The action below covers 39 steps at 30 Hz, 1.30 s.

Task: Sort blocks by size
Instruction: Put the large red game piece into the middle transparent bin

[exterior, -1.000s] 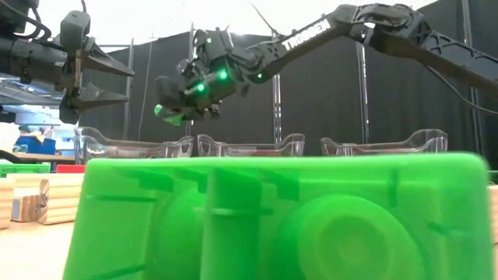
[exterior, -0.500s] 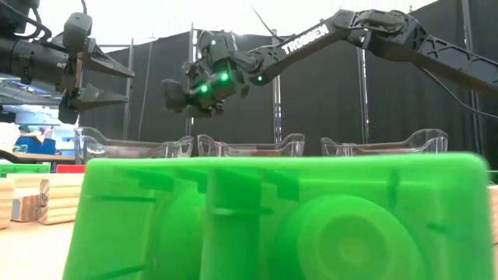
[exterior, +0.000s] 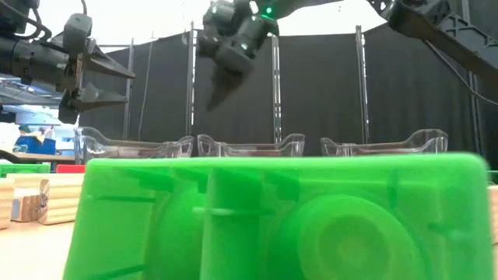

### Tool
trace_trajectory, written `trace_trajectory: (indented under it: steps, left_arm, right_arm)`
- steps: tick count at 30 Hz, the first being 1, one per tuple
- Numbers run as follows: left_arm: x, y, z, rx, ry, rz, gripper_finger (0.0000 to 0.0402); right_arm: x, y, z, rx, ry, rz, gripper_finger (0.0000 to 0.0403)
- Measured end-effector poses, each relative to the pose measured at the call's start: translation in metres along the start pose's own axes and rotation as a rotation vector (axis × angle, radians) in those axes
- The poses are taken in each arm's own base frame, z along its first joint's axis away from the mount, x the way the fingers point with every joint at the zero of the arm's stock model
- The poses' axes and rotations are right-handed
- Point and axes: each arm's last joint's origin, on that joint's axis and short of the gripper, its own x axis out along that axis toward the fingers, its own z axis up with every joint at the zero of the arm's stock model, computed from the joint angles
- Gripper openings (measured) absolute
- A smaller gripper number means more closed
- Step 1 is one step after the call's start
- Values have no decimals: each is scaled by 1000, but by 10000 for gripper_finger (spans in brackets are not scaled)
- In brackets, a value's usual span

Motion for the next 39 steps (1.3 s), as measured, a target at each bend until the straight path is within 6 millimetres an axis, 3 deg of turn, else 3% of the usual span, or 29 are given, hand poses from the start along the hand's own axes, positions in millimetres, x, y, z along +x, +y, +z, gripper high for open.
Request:
trace_trajectory:
  steps: [3, 8, 12, 14, 19, 26, 30, 35, 39]
  left_arm:
    - [0, 0, 0, 20, -1, 0, 269]
    - [0, 0, 0, 10, -3, 2, 269]
    - [0, 0, 0, 4, -5, 0, 269]
    - [0, 0, 0, 5, -5, 1, 269]
    - [0, 0, 0, 5, -4, 1, 269]
    - [0, 0, 0, 7, -4, 1, 269]
    - [0, 0, 0, 8, -3, 2, 269]
    - [0, 0, 0, 10, -3, 2, 269]
    - [0, 0, 0, 11, -2, 3, 269]
  right_arm:
    - [11, 10, -8, -126, 103, 67, 257]
    - [51, 21, -8, -257, 127, 77, 251]
    - [58, 34, -1, -442, 125, 76, 251]
    - [71, 40, -5, -497, 185, 64, 254]
    - [97, 39, -15, -595, 280, 38, 264]
    - [102, 21, -23, -559, 359, -82, 262]
    - [93, 10, -27, -550, 365, -72, 254]
    - [97, 2, -39, -488, 372, 7, 254]
    - [98, 2, -37, -481, 337, 7, 254]
